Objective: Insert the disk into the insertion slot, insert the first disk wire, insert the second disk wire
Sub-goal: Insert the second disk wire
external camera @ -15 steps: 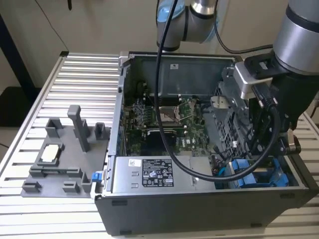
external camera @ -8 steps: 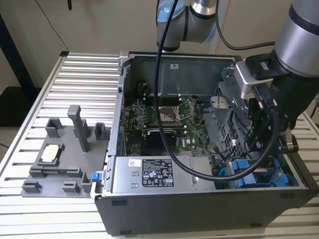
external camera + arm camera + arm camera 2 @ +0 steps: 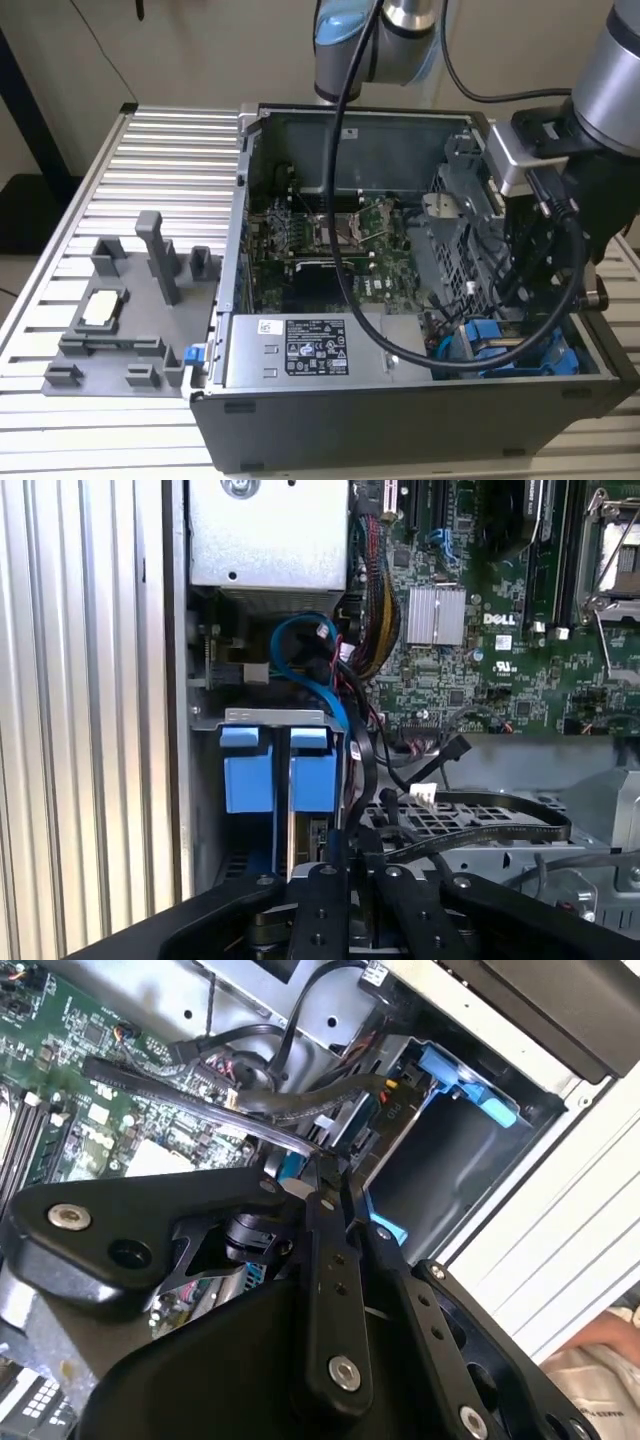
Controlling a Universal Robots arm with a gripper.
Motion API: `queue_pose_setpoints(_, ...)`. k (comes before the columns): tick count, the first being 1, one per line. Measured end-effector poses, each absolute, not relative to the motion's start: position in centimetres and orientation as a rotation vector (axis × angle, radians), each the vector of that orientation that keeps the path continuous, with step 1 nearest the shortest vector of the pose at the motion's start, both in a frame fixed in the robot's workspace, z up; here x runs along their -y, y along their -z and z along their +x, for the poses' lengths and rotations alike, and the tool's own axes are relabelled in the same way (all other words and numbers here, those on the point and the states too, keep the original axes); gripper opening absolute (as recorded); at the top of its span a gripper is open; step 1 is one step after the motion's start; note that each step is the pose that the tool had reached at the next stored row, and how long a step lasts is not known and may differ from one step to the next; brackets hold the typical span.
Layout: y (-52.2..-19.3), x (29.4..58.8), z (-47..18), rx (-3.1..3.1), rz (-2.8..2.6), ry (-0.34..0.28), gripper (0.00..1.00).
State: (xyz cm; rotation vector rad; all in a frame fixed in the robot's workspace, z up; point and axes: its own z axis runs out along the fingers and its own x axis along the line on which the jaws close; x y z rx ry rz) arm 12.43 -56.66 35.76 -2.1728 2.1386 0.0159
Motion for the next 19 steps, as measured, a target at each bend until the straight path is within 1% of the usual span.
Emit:
queue_pose_setpoints(4, -35.8, 56.9, 13.0, -2.157, -2.189, -0.054, 0.16)
queue_pose_setpoints(8, -35.8, 57.3, 13.3, -2.167, -2.196, -0.075, 0.16)
queue_pose_setpoints(19, -35.7, 57.9, 13.5, -2.199, -2.168, -0.079, 0.16)
